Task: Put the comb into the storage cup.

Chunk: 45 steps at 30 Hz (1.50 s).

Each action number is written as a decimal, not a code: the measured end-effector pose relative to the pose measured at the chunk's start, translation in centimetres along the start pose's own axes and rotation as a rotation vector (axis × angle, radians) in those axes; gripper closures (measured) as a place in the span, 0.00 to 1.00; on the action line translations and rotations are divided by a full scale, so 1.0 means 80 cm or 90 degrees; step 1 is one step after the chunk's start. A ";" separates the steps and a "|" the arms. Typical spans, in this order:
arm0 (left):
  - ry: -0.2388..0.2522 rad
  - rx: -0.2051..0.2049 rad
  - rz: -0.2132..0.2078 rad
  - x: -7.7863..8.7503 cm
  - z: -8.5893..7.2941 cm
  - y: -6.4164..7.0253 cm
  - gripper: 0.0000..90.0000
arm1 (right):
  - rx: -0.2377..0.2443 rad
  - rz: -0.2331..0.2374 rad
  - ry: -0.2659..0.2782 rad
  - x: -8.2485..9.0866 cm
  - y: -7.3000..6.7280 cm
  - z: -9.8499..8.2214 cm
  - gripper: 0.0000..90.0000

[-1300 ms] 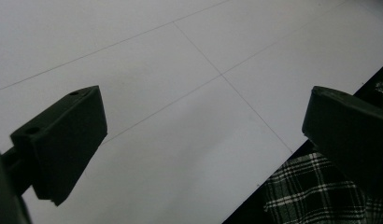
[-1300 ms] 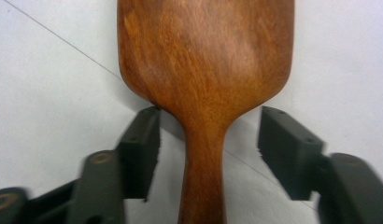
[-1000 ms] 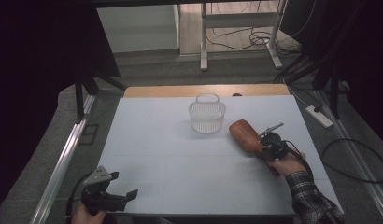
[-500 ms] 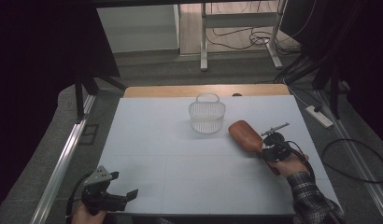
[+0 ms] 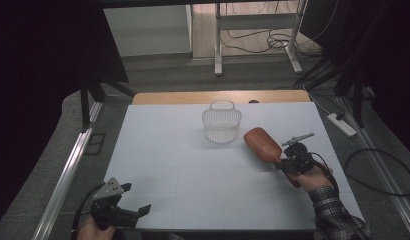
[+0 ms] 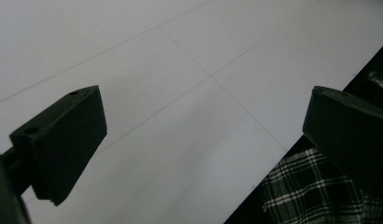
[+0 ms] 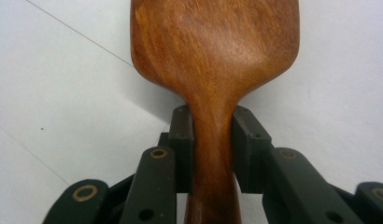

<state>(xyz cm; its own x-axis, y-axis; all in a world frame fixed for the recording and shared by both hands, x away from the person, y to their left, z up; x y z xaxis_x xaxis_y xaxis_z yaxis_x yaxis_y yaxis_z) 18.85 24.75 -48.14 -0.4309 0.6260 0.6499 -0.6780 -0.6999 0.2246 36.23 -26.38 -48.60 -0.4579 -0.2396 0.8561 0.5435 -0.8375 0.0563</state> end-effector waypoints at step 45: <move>0.071 0.009 -0.090 -0.060 0.102 -0.010 0.00 | 0.012 0.032 0.159 0.073 -0.033 -0.019 0.80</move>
<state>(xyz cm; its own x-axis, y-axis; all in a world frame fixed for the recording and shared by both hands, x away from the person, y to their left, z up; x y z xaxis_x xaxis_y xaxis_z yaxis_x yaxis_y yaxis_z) 26.34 19.52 -45.54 -0.3958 0.7524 0.5265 -0.7288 -0.6062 0.3184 31.08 -26.34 -44.55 -0.5877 -0.3966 0.7052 0.5817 -0.8129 0.0276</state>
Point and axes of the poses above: each handheld gripper's, and its own axes: x roughly backward along the jaws, z roughly out of its top, y roughly to its right, the point moved 1 cm from there along -x, roughly forward along the jaws, and after that the axes turned 6 degrees about -z, right-handed, at the moved point
